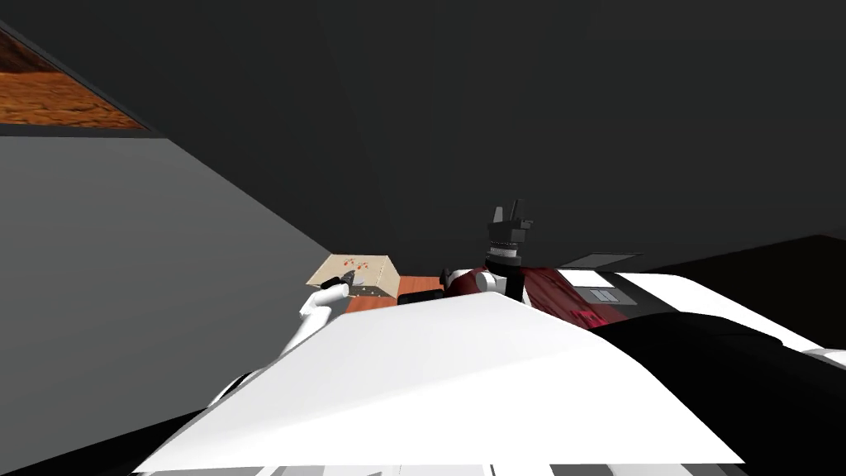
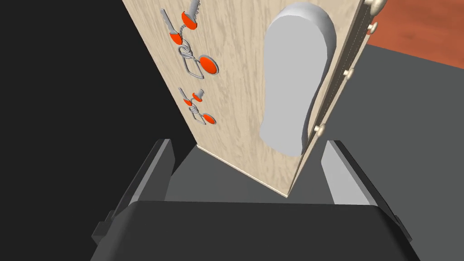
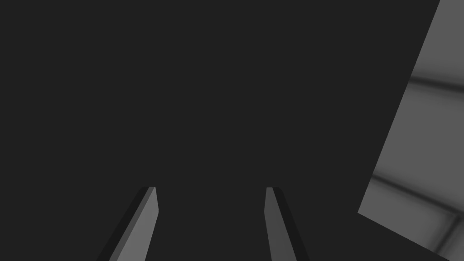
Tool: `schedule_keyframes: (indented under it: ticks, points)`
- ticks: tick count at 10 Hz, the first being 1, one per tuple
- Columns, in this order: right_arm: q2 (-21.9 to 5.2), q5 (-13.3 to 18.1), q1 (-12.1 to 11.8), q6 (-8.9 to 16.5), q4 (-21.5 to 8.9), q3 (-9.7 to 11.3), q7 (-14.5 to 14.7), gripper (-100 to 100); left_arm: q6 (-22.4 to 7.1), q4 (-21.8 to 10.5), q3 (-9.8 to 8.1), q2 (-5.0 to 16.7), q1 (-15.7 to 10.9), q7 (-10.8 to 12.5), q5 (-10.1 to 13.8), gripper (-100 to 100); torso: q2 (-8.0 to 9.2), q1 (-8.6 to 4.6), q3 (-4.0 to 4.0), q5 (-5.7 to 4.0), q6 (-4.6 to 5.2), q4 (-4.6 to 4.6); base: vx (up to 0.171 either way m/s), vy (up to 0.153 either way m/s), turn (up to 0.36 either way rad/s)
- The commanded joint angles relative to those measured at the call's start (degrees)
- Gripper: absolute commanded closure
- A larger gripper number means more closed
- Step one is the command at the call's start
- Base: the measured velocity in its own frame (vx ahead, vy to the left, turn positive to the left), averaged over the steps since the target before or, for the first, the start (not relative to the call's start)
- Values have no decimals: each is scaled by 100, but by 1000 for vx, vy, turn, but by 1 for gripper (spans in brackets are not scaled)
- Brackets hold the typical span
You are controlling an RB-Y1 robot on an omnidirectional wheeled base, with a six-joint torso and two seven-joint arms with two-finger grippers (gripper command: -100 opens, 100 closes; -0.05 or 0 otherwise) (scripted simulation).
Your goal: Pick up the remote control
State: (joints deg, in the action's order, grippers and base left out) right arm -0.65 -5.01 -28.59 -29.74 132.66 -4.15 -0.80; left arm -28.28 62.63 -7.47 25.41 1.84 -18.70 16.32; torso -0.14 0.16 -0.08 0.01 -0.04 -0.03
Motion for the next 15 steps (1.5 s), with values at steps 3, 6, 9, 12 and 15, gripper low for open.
schedule_keyframes:
  ticks: [3,6,9,12,15]
  points:
    - [0,0,0,0,0,0,0,0,-337,-571,-104,114,-186,-91,81,-100,2,-2,1,0,0,0,41,34,-87]
    - [0,0,0,0,0,0,0,0,-491,-924,-151,170,-260,-131,125,-100,0,3,0,0,1,0,38,42,-67]
    - [0,0,0,0,0,0,0,0,-774,-1368,-238,272,-396,-205,207,-100,2,2,1,1,0,1,43,45,-77]
    - [0,0,0,0,0,0,0,0,-903,-1615,-277,317,-457,-238,245,-100,2,0,1,-1,1,1,34,39,-68]
    - [0,0,0,0,0,0,0,0,-1131,-1993,-344,397,-562,-296,313,-100,-3,4,-1,1,1,0,43,49,-90]
